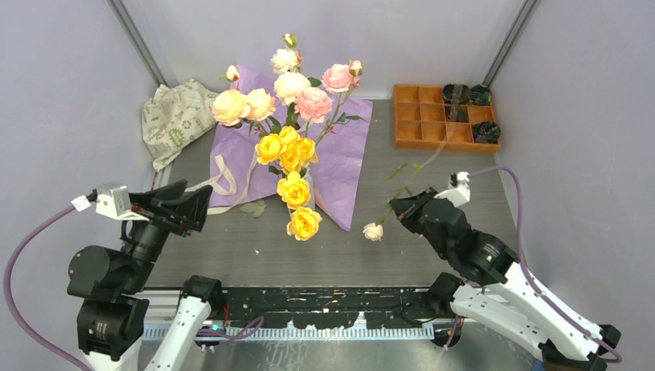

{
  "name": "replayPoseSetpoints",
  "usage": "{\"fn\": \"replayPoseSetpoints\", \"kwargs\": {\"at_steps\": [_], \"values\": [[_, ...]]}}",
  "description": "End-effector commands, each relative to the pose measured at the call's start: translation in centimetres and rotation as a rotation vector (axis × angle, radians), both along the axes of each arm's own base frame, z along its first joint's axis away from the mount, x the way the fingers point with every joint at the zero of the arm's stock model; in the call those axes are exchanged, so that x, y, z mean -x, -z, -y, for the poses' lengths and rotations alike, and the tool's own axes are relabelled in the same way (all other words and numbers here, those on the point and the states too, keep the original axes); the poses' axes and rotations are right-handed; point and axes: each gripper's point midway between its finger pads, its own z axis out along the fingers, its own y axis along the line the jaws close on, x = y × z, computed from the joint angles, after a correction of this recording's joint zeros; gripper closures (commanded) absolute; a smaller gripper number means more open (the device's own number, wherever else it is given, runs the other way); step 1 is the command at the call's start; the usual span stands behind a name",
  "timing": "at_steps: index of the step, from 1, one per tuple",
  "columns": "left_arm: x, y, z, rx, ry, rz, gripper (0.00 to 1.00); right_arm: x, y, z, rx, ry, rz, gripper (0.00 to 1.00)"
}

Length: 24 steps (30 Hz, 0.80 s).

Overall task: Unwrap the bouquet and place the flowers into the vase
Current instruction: Pick up the fake flower at the center of the board, then place the fake flower on the wrapping paper.

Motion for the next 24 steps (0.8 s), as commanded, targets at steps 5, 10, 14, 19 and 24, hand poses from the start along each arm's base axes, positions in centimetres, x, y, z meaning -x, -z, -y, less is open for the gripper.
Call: {"fn": "replayPoseSetpoints", "kwargs": {"at_steps": [5,10,14,19,24], "values": [[1.1,-1.9,0.1,0.017,0.019,0.073,0.33,-3.8,-2.9,2.6,-0.055,0.322,0.075,0.99],[1.5,-2.0,-0.2,0.007,0.007,0.077,0.33,-9.0,-1.0,-2.3,0.127,0.323,0.015,0.99],[2.2,-2.0,-0.7,-0.01,-0.018,0.082,0.33,-13.1,1.9,-6.9,0.118,0.315,-0.048,0.99],[3.0,-1.7,-1.4,-0.034,-0.048,0.078,0.32,-16.8,4.1,-11.5,0.093,0.267,-0.104,0.9],[3.1,-1.3,-1.7,-0.045,-0.062,0.074,0.31,-18.6,4.3,-11.9,0.181,0.231,-0.098,0.5]]}}
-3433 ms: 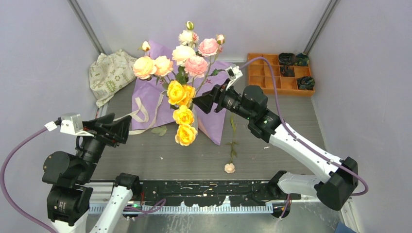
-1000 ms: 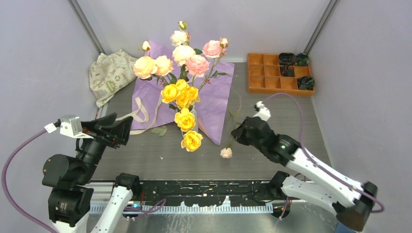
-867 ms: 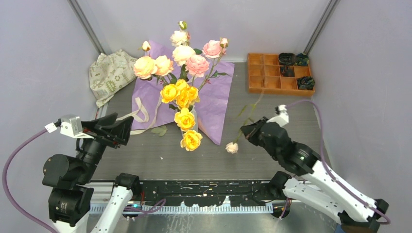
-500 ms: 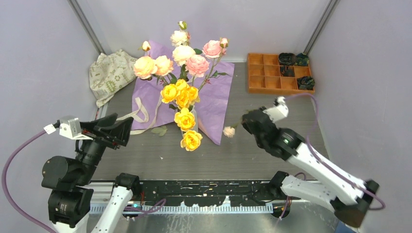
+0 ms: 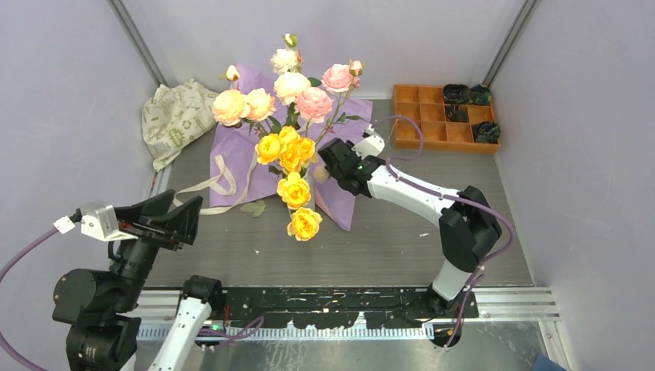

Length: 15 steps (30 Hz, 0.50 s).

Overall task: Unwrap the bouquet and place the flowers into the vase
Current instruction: Place the fake flower on the wrapping paper.

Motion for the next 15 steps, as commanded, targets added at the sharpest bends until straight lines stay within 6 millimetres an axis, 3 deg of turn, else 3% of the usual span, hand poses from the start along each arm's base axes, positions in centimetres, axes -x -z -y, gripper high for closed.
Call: {"fn": "replayPoseSetpoints", "kwargs": {"at_steps": [1,4,15], "values": [[0.5,-0.4,-0.5,-0.021,-0.025,0.023,0.31,-2.7,-4.5,-0.8,-0.015,-0.038,0.096,0.48],[0.3,-0.3,-0.4,-0.023,-0.023,0.02,0.31,-3.0,-4.1,0.4,0.085,-0.099,0.095,0.4],[-0.5,0.1,-0.2,-0.012,-0.018,0.005,0.31,-2.7,0.4,5.4,0.734,-0.401,-0.125,0.38]]}}
